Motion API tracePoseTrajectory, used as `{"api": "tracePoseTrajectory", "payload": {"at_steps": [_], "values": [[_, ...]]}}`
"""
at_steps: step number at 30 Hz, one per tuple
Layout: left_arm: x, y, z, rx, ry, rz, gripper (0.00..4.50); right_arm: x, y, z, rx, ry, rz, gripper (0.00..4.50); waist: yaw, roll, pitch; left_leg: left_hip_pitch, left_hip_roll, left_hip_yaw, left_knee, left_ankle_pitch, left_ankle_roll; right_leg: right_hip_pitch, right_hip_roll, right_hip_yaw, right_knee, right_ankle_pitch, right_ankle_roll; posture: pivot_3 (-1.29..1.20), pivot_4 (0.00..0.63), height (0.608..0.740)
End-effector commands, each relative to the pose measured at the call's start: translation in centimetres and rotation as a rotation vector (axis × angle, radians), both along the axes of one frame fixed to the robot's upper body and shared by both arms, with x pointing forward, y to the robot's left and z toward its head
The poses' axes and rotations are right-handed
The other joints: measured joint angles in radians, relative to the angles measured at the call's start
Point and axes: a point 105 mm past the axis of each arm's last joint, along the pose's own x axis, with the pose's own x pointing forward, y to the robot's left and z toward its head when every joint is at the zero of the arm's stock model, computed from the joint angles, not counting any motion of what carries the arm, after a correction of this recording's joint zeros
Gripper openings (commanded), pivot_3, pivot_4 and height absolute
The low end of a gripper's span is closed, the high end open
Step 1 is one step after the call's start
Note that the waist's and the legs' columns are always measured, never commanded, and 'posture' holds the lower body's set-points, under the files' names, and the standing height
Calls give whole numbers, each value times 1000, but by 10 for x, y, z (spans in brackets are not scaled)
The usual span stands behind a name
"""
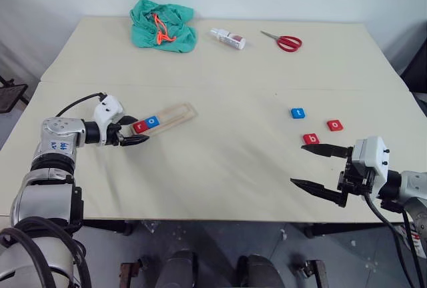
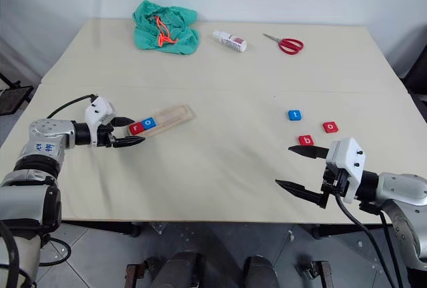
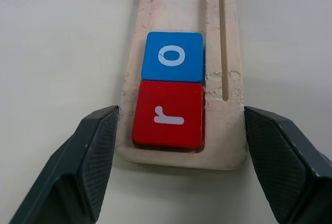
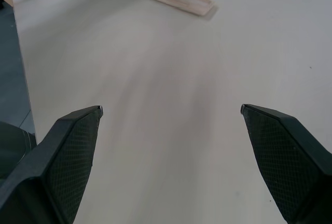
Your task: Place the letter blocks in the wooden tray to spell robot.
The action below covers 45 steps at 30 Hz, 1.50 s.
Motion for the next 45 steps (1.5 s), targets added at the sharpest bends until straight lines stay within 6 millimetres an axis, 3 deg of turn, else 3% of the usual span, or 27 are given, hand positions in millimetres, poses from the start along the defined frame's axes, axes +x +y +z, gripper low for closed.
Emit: {"api": "tracePoseTrajectory", "payload": {"at_steps": [1, 4, 7, 13, 20, 27, 45], "values": [[-4, -28, 7, 11, -30, -166, 3410, -3, -1, 8, 1, -9, 55, 4500, 0, 0, 0, -1, 0, 0, 0, 0, 0, 0, 0, 0, 0, 0, 0, 0, 150, 740], [-8, -50, 12, -9, -60, -264, 3410, -4, 0, 5, -16, 8, 84, 4500, -4, 0, 0, -1, 0, 0, 1, 0, 0, 0, 0, 0, 0, 0, 0, 0, 150, 740], [-23, -92, 13, -44, -94, -406, 3410, 3, -6, 4, -35, 5, 75, 4500, -8, 0, 0, -2, 1, -1, 0, 0, 0, -1, 0, 0, 0, 0, 0, 0, 150, 740], [-49, -130, 4, -60, -65, -480, 3410, 5, -12, 2, -55, 9, 73, 4500, -9, 0, 0, -7, 1, -2, 2, 0, 0, -4, 1, 0, -1, 0, 0, 0, 150, 740], [-80, -181, -1, -78, -56, -561, 3410, 0, -33, -15, -120, 61, 58, 4500, 7, 0, 0, -10, 0, -6, 8, -1, 2, -2, 1, 1, -2, 0, 0, 0, 150, 740], [-89, -196, -11, -44, -17, -543, 3410, 3, -32, -14, -111, 46, 42, 4500, 0, 1, 0, -10, 0, -5, 9, -1, 2, -2, 1, 1, -2, 0, 0, 0, 150, 740], [-92, -211, -20, 77, -50, -544, 3410, -1, -36, -14, -91, 35, -3, 4500, 8, 1, 0, -10, 0, -5, 10, -1, 2, -1, 1, 1, -3, 0, 0, 0, 150, 740]]}}
